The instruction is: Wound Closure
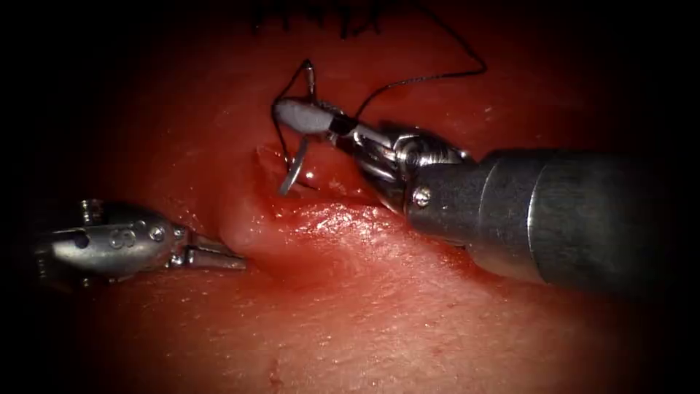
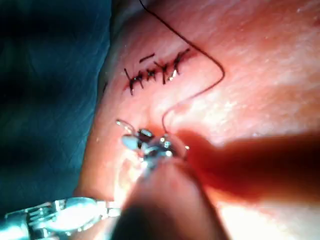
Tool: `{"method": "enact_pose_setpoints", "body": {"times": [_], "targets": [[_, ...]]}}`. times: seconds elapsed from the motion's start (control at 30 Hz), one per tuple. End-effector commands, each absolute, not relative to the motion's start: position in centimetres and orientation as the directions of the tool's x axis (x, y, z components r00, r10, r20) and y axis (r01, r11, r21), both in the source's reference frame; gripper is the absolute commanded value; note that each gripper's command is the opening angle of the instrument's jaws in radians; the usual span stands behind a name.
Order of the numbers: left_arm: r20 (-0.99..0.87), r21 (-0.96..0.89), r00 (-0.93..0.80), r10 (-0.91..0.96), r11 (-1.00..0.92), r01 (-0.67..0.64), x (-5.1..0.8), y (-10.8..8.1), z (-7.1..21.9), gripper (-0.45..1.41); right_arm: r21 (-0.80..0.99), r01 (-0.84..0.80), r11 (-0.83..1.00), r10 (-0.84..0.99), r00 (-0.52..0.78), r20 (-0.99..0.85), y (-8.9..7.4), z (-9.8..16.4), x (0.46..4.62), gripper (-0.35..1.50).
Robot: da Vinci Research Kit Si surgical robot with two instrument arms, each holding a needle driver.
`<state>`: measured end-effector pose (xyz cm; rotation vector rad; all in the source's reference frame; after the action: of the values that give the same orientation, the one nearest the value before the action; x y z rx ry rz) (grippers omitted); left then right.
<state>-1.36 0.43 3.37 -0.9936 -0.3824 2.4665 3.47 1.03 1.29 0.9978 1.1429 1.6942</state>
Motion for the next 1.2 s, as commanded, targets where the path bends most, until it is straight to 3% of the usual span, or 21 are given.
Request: {"method": "enact_pose_setpoints", "body": {"times": [0.03, 0.43, 1.2], "targets": [[-0.582, -0.412, -0.639, 0.503, -0.86, -0.302, -1.42, 0.41, 3.42, -0.45, 0.949, -0.213, -0.234, 0.932, -0.328, 0.156, 1.0, 1.35, 3.54, -0.35], [-0.591, -0.406, -0.634, 0.5, -0.863, -0.302, -1.43, 0.4, 3.45, -0.45, 0.883, -0.225, -0.411, 0.884, -0.334, 0.326, 0.86, 1.32, 3.61, -0.35], [-0.594, -0.402, -0.635, 0.494, -0.866, -0.298, -1.43, 0.4, 3.46, -0.45, 0.84, -0.189, -0.508, 0.849, -0.274, 0.452, 0.53, 1.25, 3.78, -0.35]]}}
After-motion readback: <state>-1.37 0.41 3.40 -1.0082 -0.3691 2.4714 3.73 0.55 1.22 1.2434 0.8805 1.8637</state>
